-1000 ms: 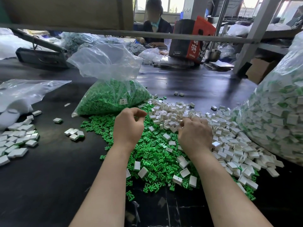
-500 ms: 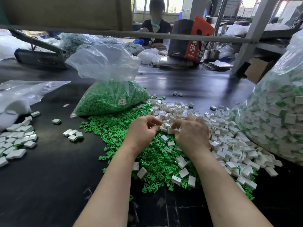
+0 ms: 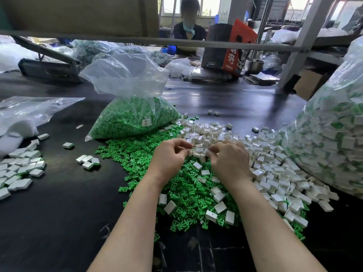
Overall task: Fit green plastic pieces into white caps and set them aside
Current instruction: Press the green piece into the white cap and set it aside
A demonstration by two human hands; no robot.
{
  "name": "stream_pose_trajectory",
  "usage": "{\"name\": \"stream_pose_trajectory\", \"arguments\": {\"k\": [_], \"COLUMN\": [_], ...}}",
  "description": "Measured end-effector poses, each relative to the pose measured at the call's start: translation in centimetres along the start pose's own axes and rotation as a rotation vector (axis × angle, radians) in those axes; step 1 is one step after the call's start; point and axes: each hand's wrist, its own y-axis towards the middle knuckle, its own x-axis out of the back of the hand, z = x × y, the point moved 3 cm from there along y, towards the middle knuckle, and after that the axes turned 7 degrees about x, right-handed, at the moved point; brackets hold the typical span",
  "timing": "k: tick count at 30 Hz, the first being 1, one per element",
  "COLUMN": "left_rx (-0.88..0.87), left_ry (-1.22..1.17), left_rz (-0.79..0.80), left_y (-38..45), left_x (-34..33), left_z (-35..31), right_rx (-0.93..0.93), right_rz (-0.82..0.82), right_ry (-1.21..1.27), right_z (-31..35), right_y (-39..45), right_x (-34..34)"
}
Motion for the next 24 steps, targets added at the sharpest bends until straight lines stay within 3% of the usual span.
{"name": "stream_pose_trajectory", "arguments": {"k": [5, 10, 12, 16, 24], "left_rx": [0.025, -0.017, -0.052, -0.098, -0.116], "left_ry": [-0.250, -0.389, -0.361, -0.340, -0.371], "left_rz": [0.078, -0.068, -0.092, -0.125, -0.136], "left_y": [-0.5, -0.4, -0.3, -0.3, -0.6], "left_x": [-0.6, 0.3, 0.8, 1.1, 1.1], "left_z": [-0.6, -0.6, -0.4, -0.4, -0.6], "right_rx": [0.117, 0.113, 0.132, 0.234, 0.306], "right_rz": [-0.025, -0.001, 0.071, 0.364, 0.274], "right_ry": [0.540, 0.672, 0.579, 0.236, -0.008], "right_z": [2.0, 2.7, 2.6, 3.2, 3.8], "right_y": [0.3, 0.2, 0.2, -0.3, -0.5], "right_x": [0.5, 0.3, 0.3, -0.1, -0.1]}}
